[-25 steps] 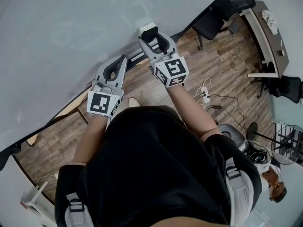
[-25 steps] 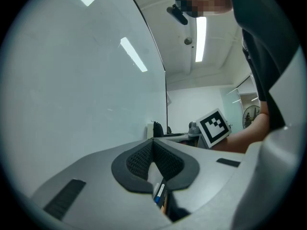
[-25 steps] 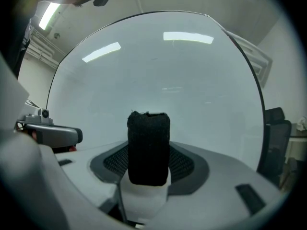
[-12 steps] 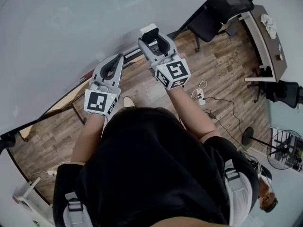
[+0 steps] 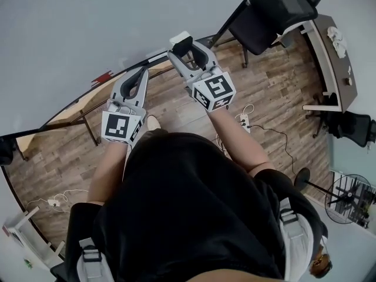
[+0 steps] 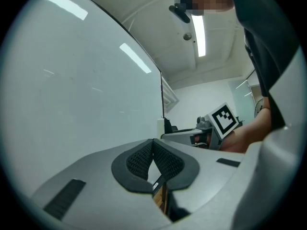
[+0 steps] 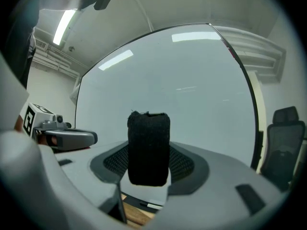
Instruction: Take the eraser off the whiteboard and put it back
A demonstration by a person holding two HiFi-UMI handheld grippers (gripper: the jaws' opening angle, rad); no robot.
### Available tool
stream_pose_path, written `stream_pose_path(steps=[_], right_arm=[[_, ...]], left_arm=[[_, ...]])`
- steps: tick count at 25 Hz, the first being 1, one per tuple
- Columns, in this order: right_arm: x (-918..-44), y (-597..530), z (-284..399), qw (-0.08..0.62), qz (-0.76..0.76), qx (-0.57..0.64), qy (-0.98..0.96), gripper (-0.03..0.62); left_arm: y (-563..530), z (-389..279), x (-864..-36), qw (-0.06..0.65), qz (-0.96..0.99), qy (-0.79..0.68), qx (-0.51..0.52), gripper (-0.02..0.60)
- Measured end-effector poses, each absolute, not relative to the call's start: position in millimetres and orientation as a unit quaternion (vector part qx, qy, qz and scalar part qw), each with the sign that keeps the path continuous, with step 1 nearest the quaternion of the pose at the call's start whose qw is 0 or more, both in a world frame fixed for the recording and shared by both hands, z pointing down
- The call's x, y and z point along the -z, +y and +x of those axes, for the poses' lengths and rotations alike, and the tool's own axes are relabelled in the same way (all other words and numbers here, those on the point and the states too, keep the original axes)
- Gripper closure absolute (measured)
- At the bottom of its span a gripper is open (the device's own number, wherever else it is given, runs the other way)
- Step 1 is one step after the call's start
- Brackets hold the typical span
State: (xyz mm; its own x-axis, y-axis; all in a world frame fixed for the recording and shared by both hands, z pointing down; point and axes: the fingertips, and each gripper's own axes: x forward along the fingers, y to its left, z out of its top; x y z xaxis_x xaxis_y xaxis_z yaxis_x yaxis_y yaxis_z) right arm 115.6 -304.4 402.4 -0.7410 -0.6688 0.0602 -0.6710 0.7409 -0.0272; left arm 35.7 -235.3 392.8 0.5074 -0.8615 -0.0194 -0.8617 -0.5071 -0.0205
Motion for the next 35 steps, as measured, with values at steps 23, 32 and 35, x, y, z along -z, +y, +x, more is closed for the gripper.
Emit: stream_pose_path(steps=[23, 32, 35], right_arm=[[-397.9, -175.1, 160.7, 0.015, 0.258, -0.007, -0.966, 0.37], [-396.8, -130.8, 166.6, 0.007, 0.214, -0.001, -0.977, 0.37], [-394.0, -120.8, 163.4, 0.005, 0.2, -0.001, -0.98, 0.37]], left_arm=[[-110.2, 83.2, -387.5, 0.031, -0.82, 0.571, 0.004, 0.586], [-65.7, 86.1, -388.0, 0.029, -0.803, 0.595, 0.006, 0.586], [-54.6, 80.8, -385.3, 0.029, -0.798, 0.602, 0.008, 0.586]])
